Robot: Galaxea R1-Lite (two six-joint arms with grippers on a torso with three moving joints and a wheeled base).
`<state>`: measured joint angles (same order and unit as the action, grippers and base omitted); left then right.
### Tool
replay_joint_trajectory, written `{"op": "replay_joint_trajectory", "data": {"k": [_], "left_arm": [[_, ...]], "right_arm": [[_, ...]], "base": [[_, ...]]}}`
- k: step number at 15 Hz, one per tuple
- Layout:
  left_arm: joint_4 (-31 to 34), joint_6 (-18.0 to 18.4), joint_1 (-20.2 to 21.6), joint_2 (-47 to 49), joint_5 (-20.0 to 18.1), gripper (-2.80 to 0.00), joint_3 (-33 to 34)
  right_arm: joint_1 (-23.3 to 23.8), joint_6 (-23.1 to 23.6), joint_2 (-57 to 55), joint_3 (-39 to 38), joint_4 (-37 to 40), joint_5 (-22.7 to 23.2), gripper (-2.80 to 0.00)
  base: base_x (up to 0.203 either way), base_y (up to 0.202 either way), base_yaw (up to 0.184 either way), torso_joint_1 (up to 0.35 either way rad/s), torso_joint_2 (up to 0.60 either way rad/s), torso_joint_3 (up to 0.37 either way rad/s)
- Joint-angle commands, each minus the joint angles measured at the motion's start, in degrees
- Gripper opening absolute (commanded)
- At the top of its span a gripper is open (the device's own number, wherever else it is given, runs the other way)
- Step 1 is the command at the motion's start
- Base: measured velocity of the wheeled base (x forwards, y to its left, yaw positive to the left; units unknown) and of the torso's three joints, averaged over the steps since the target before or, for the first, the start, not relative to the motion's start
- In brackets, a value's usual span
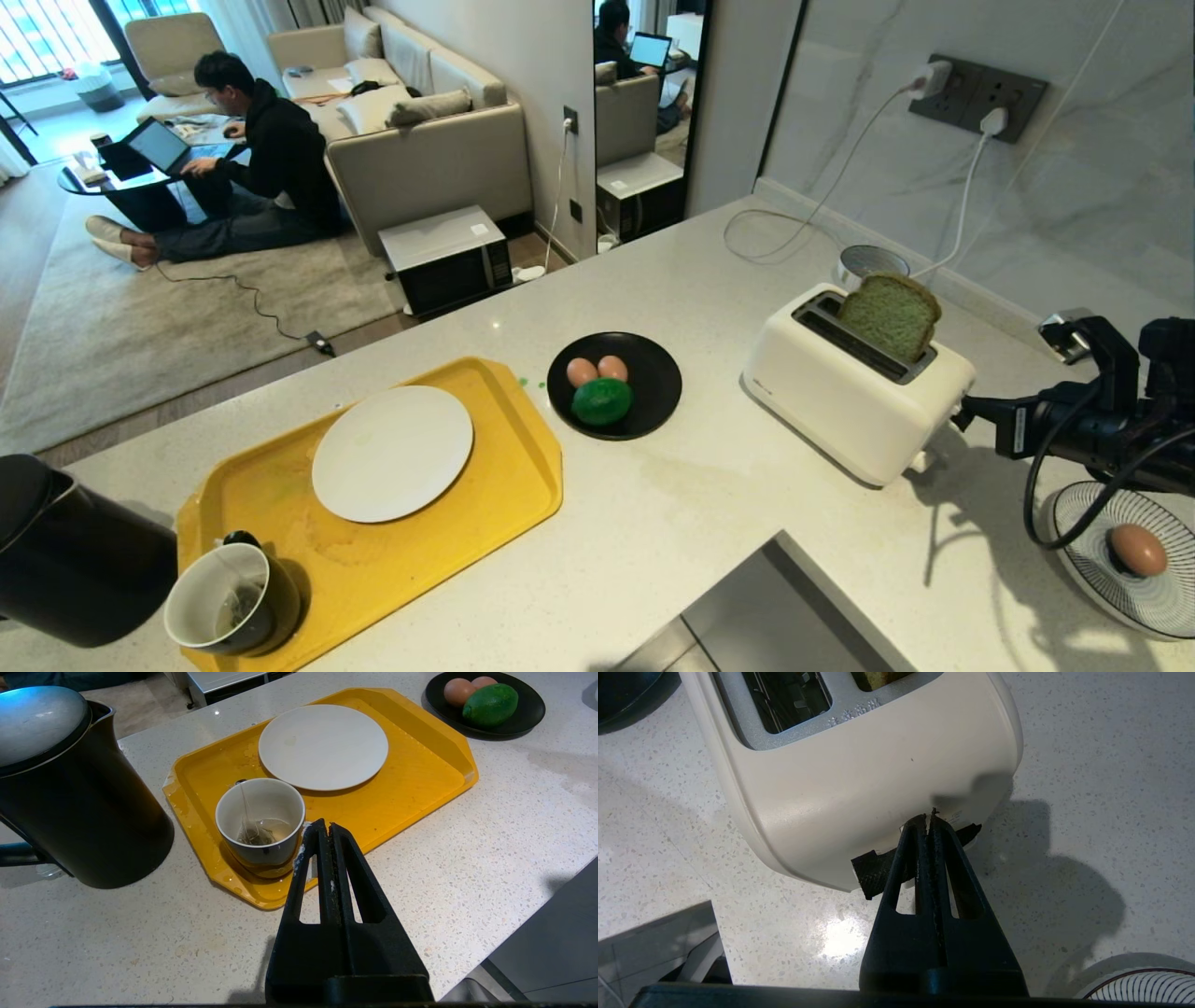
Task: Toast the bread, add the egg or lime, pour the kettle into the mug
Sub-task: Use a bread toaster
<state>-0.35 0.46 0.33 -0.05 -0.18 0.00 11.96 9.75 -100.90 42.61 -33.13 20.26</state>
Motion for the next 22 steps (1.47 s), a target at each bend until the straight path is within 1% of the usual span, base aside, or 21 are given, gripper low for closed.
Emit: {"op": "replay_joint_trajectory", "data": {"k": [1, 6, 15, 17, 22], "left_arm": [[0.0, 0.0, 0.0, 0.0, 0.0, -2.8, 0.0], [0.0, 0.0, 0.1, 0.0, 0.0, -2.8, 0.0], [-0.1, 0.0, 0.1, 0.0, 0.0, -2.8, 0.0], [0.0, 0.0, 0.1, 0.0, 0.0, -2.8, 0.0], [0.0, 0.0, 0.0, 0.0, 0.0, -2.8, 0.0]], "right_arm": [[-0.5, 0.1, 0.0, -0.2, -0.2, 0.1, -2.8], [-1.7, 0.5, -1.4, -0.2, -0.2, 0.0, -2.8], [-1.6, 0.9, -6.1, 0.5, -0.4, -0.1, -2.8], [-1.6, 1.1, -6.9, 0.1, -1.6, -0.1, -2.8], [-1.6, 1.1, -7.3, 0.1, -2.0, -0.1, -2.8]], "base": [[0.0, 0.0, 0.0, 0.0, 0.0, 0.0], [0.0, 0.0, 0.0, 0.0, 0.0, 0.0], [0.0, 0.0, 0.0, 0.0, 0.0, 0.0], [0.0, 0.0, 0.0, 0.0, 0.0, 0.0], [0.0, 0.0, 0.0, 0.0, 0.0, 0.0]]}}
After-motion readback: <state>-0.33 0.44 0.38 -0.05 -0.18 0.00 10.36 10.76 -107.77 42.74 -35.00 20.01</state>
